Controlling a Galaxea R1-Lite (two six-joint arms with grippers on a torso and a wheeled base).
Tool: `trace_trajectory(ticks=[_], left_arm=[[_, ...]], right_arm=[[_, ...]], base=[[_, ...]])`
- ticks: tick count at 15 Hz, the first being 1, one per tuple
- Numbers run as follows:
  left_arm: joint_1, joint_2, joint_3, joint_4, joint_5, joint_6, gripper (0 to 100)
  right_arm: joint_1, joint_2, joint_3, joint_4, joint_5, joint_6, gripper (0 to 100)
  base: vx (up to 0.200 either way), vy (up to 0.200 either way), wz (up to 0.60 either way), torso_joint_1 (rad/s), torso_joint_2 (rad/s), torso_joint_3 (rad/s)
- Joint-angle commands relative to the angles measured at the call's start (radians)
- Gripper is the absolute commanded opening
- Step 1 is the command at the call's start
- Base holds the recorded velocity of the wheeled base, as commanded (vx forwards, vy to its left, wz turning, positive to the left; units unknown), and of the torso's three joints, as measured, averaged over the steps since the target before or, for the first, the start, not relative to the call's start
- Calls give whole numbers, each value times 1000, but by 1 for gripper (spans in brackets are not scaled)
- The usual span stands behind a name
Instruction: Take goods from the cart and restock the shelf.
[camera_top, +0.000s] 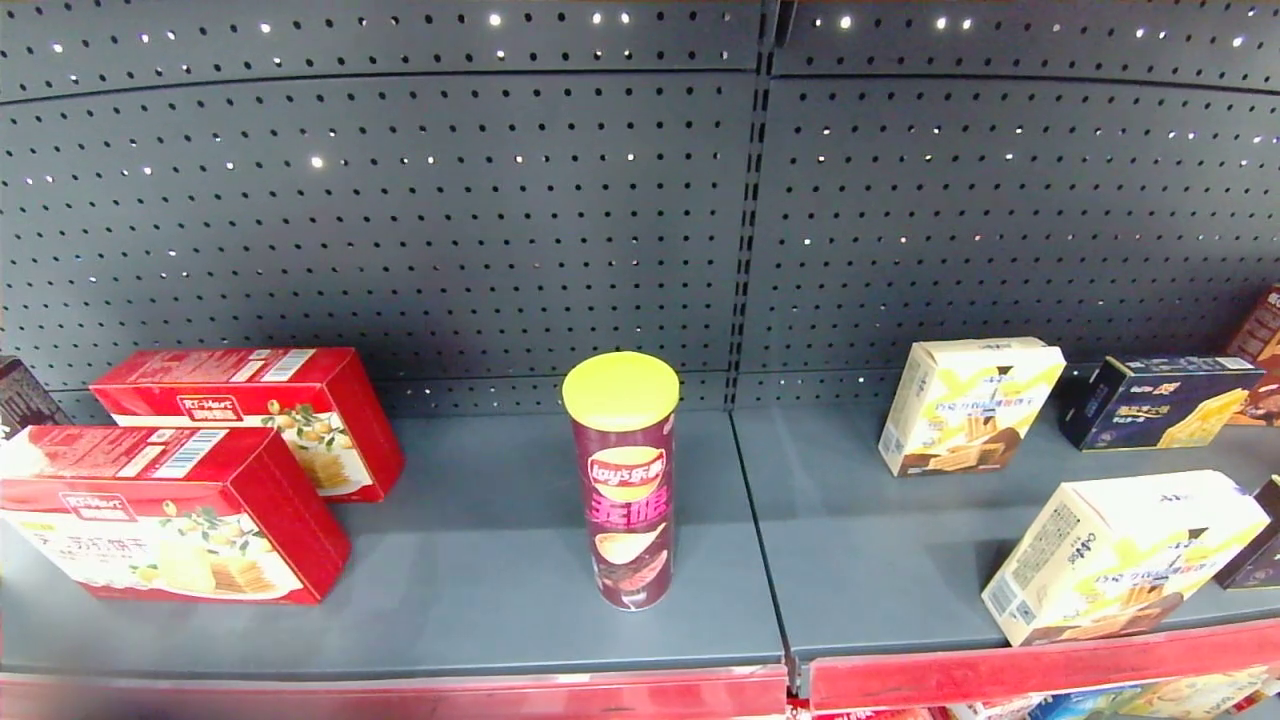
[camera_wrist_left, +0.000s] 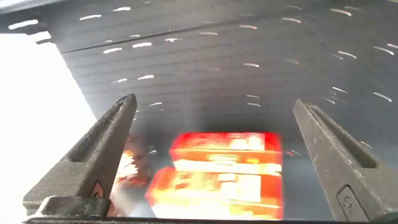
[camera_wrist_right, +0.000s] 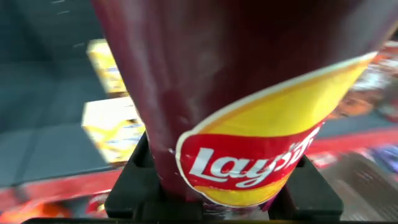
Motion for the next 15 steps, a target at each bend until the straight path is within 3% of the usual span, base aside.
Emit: trace_trajectory(ticks=[1,5,7,11,15], left_arm=[[0,-77,3,2,37,0,100],[4,-120,3,36,93,0,100],[4,-141,2,75,115,0,100],[25,-153,8,87,165,-7,100],[36,-198,72,88,170,-21,100]], right_arm=[[127,90,-27,-1,0,10,0],[286,178,-74,-2,2,84,0],[349,285,-149,-2,0,193,0],[466,425,-267,-1,0,242,0],[503,472,-263,2,8,243,0]], base=[[0,0,0,0,0,0],[0,0,0,0,0,0],[0,0,0,0,0,0],[0,0,0,0,0,0],[0,0,0,0,0,0]])
